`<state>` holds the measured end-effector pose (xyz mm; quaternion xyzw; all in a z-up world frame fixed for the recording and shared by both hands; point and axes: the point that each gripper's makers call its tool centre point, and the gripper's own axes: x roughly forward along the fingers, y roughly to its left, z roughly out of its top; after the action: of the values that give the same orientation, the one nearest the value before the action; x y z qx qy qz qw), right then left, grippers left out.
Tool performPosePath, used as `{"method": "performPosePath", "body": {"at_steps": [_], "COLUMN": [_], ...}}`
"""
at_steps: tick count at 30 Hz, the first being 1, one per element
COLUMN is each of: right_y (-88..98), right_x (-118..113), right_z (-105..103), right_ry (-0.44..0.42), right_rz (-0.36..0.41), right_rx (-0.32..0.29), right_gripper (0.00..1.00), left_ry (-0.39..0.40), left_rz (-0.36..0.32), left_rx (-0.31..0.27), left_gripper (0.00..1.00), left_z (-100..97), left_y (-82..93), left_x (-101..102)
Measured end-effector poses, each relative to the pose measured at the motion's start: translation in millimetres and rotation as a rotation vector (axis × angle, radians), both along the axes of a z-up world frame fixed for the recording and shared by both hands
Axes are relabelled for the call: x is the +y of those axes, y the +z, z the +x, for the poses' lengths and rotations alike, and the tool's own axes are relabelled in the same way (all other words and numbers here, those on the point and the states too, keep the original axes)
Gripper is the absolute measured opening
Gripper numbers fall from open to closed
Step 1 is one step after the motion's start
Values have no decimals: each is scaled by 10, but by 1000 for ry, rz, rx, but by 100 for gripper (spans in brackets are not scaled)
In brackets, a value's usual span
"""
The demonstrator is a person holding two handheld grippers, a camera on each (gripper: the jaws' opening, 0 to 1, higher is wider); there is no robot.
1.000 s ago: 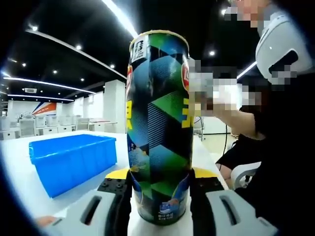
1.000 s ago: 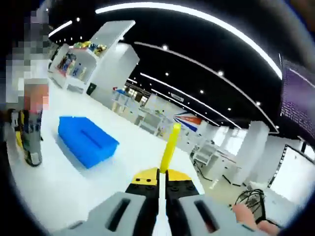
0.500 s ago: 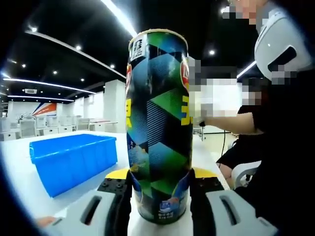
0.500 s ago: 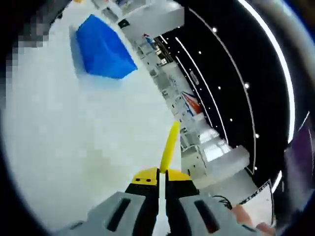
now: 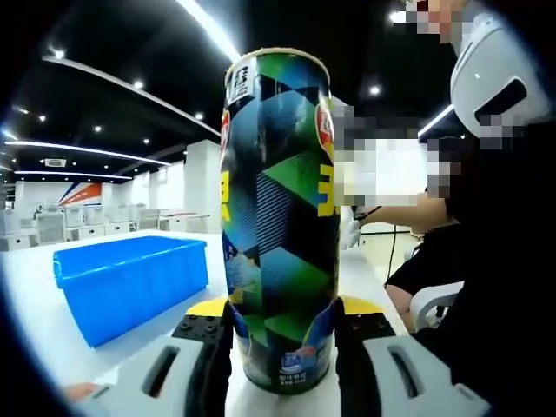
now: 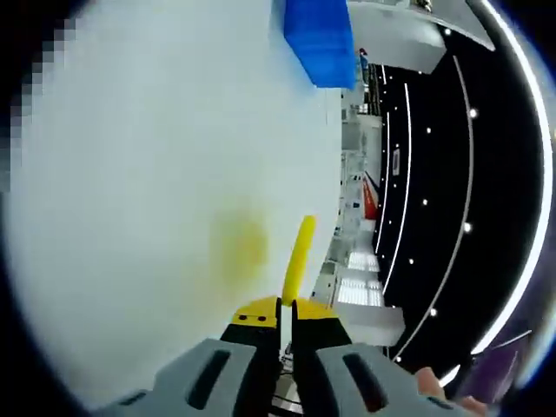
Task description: Open the lid of the chip container on the table, take out the chips, place them into the box in front of the container, and close the lid
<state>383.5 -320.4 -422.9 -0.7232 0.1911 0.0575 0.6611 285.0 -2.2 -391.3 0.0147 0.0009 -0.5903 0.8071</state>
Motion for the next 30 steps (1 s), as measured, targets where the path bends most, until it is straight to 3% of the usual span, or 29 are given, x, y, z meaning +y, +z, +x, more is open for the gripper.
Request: {"method": "performPosePath", "body": {"at_steps": [9, 15, 20, 25, 30], "right_y": [-68, -82, -138, -123, 24], "right_x": [-91, -120, -129, -133, -171], "right_z": [-13, -29, -64, -81, -83], "right_ry": [-1, -5, 34, 27, 28], "right_rz": [-53, -45, -90, -62, -63], "right_rx": [60, 82, 140, 160, 148], "right_gripper": [3, 3, 16, 17, 25], "left_ry": [2, 3, 2, 3, 4], "left_rz": [7, 12, 13, 18, 20], "left_rx": [-5, -9, -7, -12, -12], "left_gripper": [46, 47, 47, 47, 47], "left_z": [-1, -1, -1, -1, -1], "left_y": [-13, -20, -26, -33, -40], "left_x": [1, 1, 1, -2, -2]}}
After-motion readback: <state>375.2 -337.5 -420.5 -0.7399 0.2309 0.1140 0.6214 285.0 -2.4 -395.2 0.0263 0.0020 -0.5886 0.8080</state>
